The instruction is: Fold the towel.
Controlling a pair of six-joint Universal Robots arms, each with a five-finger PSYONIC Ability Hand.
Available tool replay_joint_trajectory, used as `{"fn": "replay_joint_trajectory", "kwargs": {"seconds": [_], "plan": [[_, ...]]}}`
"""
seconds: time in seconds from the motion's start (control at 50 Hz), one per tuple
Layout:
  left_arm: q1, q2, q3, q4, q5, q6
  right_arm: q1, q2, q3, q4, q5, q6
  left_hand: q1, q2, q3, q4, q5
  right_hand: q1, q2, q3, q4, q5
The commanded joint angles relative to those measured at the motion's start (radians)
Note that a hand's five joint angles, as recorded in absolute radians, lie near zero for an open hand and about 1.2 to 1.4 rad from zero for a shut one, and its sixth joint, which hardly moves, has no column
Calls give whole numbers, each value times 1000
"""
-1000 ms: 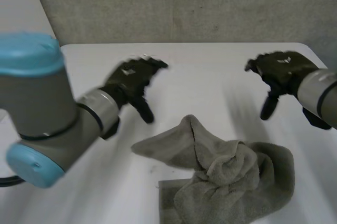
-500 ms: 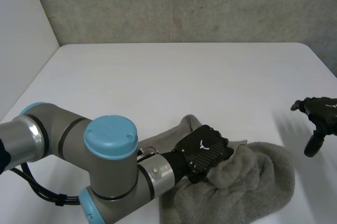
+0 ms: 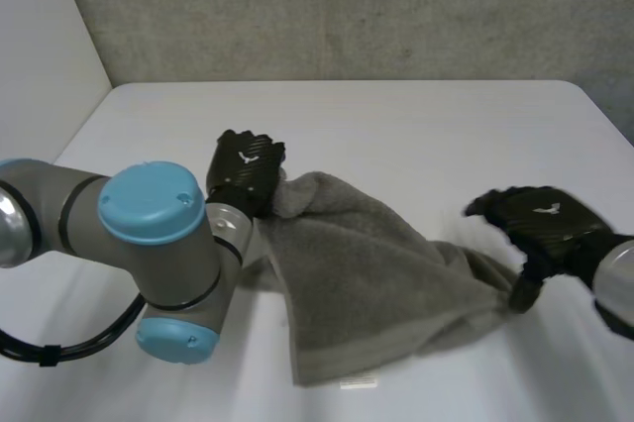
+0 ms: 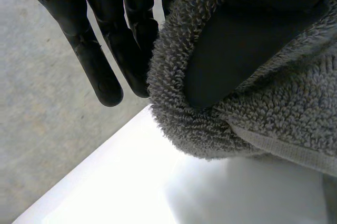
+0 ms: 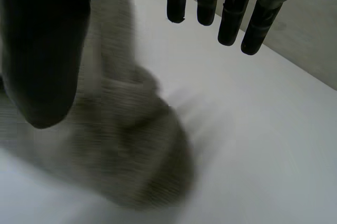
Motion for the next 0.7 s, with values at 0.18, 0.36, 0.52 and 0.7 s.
{"fn": "replay_joint_trajectory", "kwargs": {"seconds": [0.18, 0.36, 0.52, 0.7], "plan": [[99, 76, -84, -1, 8, 6, 300, 152, -57, -49, 54, 3, 224, 180, 181, 180, 207, -32, -65, -66, -79, -55], [156, 114, -153, -1, 14, 0, 429, 214, -35, -203, 128, -13, 224, 180, 181, 180, 207, -32, -65, -66, -79, -55], [157, 130, -167, -1, 12, -3, 461, 297, -11, -365, 133, -72, 224, 180, 181, 180, 207, 310, 277, 276, 263, 287], [154, 199, -213, -24, 11, -8, 448, 336, -109, -482, 223, -71, 224, 180, 181, 180, 207, 1190, 1156, 1156, 1143, 1166]]}}
